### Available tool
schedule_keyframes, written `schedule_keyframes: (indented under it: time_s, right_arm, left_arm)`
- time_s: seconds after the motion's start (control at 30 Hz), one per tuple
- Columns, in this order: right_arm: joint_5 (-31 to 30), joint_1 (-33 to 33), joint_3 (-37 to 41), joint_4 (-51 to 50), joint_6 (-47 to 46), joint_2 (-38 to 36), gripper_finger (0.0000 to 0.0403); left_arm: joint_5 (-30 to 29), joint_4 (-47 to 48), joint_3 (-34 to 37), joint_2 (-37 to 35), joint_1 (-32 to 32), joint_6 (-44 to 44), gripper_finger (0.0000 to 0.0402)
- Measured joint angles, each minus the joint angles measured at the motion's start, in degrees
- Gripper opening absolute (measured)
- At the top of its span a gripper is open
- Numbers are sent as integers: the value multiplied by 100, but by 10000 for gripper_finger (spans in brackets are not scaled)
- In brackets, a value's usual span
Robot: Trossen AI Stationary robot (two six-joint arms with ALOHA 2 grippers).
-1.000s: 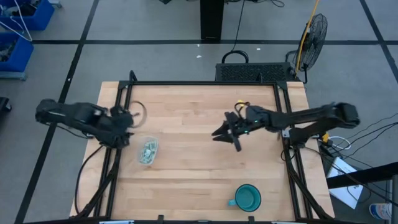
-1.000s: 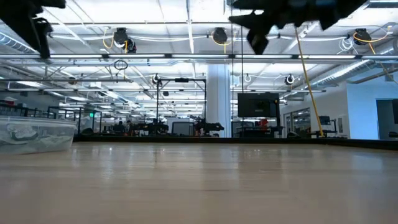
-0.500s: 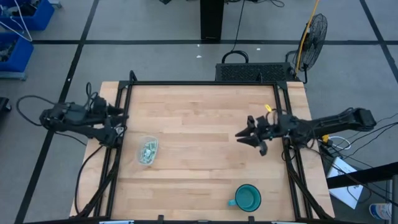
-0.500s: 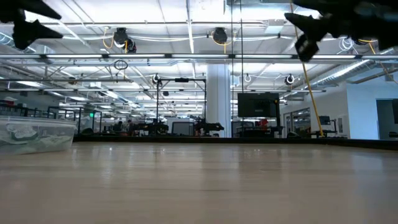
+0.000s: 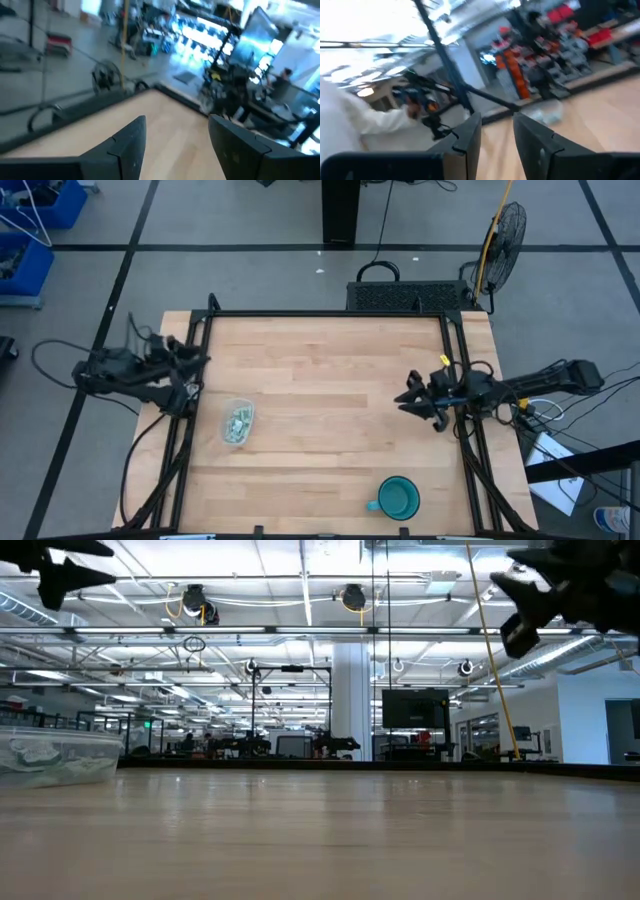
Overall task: Pick and place Stevia / Truvia into bins
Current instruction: Return to Home Position
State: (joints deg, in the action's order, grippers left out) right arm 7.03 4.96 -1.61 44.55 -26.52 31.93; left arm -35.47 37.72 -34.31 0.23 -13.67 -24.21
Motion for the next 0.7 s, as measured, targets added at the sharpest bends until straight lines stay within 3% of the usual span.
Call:
schedule_keyframes:
  time_s: [0.17,0.4,0.6,0.7]
  right_arm:
    - [-286,-1,7,-598,205,-312,110]
    - [-399,2,11,-1266,265,-779,110]
    - [-254,4,15,-1749,-92,-1148,110]
    - [-254,4,17,-1791,183,-1180,110]
  left_arm:
    - [-216,122,-552,2,0,309,217]
    - [-136,695,-682,2,0,290,212]
    - [-749,1289,-670,2,0,-544,211]
    - [-174,846,-495,2,0,-753,211]
